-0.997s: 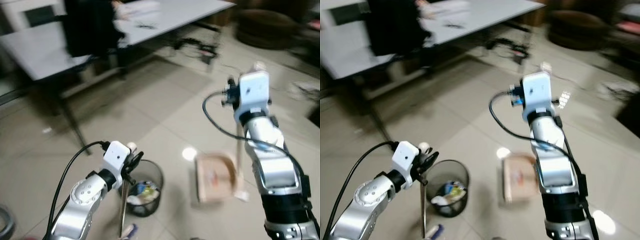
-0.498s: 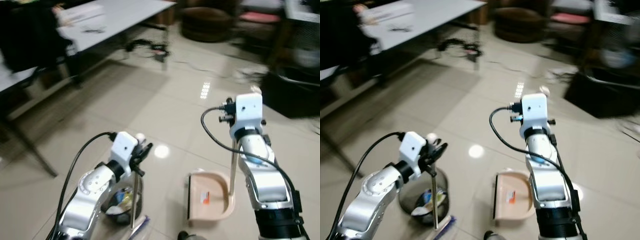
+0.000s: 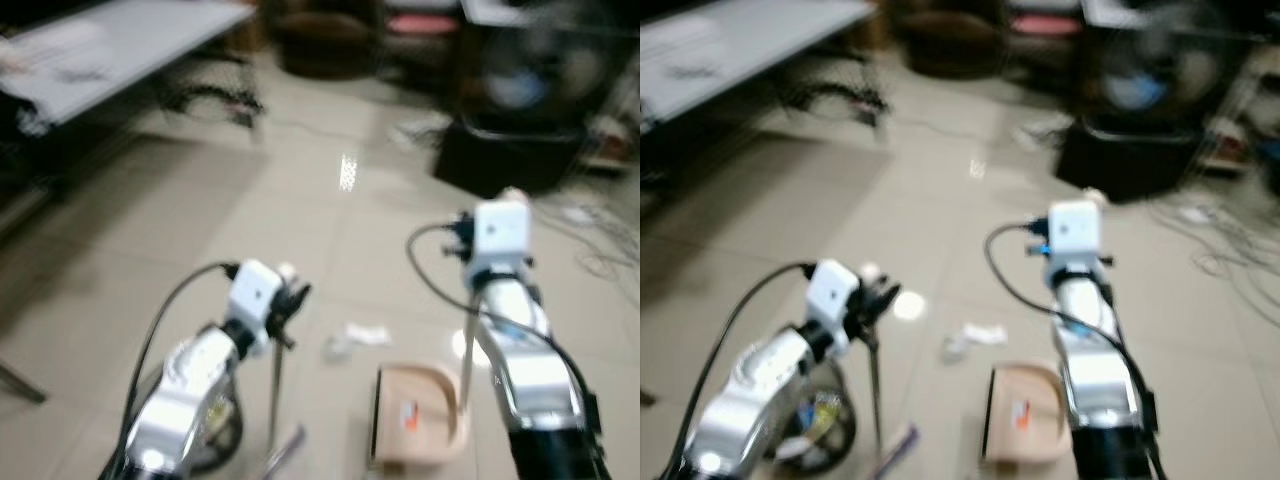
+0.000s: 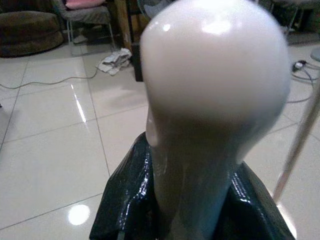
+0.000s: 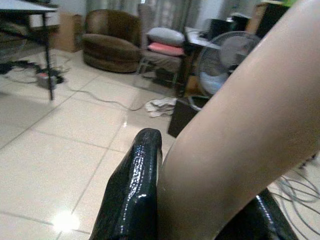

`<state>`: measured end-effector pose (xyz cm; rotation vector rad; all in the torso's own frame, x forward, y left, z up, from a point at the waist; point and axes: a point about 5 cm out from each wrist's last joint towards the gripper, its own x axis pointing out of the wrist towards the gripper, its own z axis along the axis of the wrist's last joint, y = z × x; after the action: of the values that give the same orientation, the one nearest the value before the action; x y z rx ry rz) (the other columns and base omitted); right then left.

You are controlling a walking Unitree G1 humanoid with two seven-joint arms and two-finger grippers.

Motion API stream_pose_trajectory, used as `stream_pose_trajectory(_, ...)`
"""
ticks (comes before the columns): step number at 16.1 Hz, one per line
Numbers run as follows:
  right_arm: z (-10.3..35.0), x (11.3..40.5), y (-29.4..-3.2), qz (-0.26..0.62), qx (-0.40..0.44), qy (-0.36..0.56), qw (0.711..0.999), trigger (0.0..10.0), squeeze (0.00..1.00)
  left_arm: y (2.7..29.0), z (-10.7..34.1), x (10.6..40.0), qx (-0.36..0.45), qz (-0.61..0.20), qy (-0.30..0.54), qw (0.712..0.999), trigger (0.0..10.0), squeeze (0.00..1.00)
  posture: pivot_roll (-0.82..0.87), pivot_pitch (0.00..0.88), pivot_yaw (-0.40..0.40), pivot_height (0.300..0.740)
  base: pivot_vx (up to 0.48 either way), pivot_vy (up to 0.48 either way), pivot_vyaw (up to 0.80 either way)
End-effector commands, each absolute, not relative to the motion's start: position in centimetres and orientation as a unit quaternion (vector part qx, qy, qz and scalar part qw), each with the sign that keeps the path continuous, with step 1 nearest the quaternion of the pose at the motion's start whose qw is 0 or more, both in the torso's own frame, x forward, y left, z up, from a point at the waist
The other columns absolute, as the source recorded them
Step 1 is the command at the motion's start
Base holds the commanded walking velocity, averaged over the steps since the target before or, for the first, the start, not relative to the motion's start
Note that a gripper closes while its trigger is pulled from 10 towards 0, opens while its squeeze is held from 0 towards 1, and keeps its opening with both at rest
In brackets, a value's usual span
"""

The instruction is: Sweep floor

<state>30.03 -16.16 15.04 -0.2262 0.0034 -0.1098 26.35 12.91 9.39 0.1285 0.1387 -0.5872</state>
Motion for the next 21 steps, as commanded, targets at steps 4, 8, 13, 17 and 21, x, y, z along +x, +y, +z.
stream_pose_trajectory(4, 15.9, 30.2, -16.7, -0.071, -0.109, -0.004, 0.991, 10.0, 0.00, 14.2, 10.8, 27.5, 0.080, -0.197, 0.022, 0.977, 10.0, 0.00, -0.11, 0.000, 0.017, 0.740, 0.000, 0.000, -0.80)
stream_pose_trajectory(8, 15.8, 30.3, -16.1, -0.068, -0.081, -0.002, 0.994, 10.0, 0.00, 15.0, 11.0, 27.6, 0.089, -0.163, 0.012, 0.983, 10.0, 0.00, -0.11, 0.000, 0.014, 0.740, 0.227, 0.000, -0.72)
stream_pose_trajectory(13, 15.6, 30.5, -15.6, -0.059, -0.075, 0.002, 0.995, 10.0, 0.00, 14.9, 11.7, 28.2, 0.094, -0.136, -0.008, 0.986, 10.0, 0.00, -0.11, 0.000, 0.015, 0.740, 0.357, 0.000, 0.00)
stream_pose_trajectory(17, 15.5, 30.5, -15.1, -0.033, -0.086, -0.002, 0.996, 10.0, 0.00, 15.0, 11.8, 28.4, 0.097, -0.114, -0.014, 0.989, 10.0, 0.00, -0.10, 0.000, 0.011, 0.740, 0.363, 0.000, 0.00)
stream_pose_trajectory(21, 15.5, 30.6, -14.7, -0.027, -0.095, -0.002, 0.995, 10.0, 0.00, 15.1, 11.9, 28.6, 0.097, -0.108, -0.017, 0.989, 10.0, 0.00, -0.10, 0.000, 0.013, 0.740, 0.363, 0.000, 0.40)
